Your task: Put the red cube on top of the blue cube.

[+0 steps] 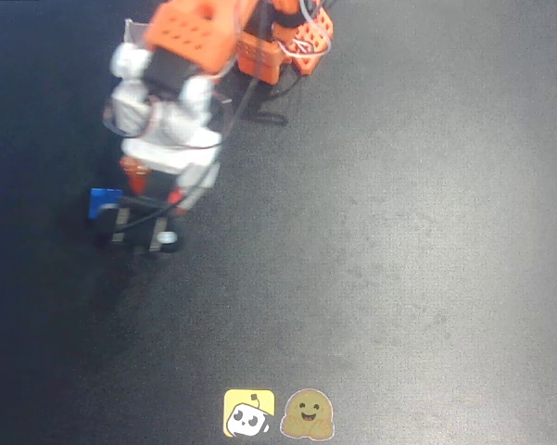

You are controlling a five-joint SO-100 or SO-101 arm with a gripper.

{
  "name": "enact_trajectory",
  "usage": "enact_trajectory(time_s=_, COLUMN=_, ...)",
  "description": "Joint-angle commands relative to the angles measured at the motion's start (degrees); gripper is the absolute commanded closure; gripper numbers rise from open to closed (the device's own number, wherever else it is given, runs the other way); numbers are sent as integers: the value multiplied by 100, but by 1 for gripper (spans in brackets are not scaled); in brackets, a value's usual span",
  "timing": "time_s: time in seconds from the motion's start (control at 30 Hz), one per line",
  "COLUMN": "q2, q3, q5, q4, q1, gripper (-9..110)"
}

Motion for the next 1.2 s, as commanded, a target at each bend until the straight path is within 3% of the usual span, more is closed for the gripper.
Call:
enact_trajectory(time_s=0.0, q2=-299, q3=-624, q5=-272, q4=44, q1=413, gripper=94)
enact_trajectory(time_s=0.43, q2=-1547, q3=-1661, q5=-984, q4=53, q1=1371, gripper=94)
enact_trajectory(time_s=1.17, q2=-2030, q3=-2065, q5=-1028, q4=0, q1=1424, gripper=94)
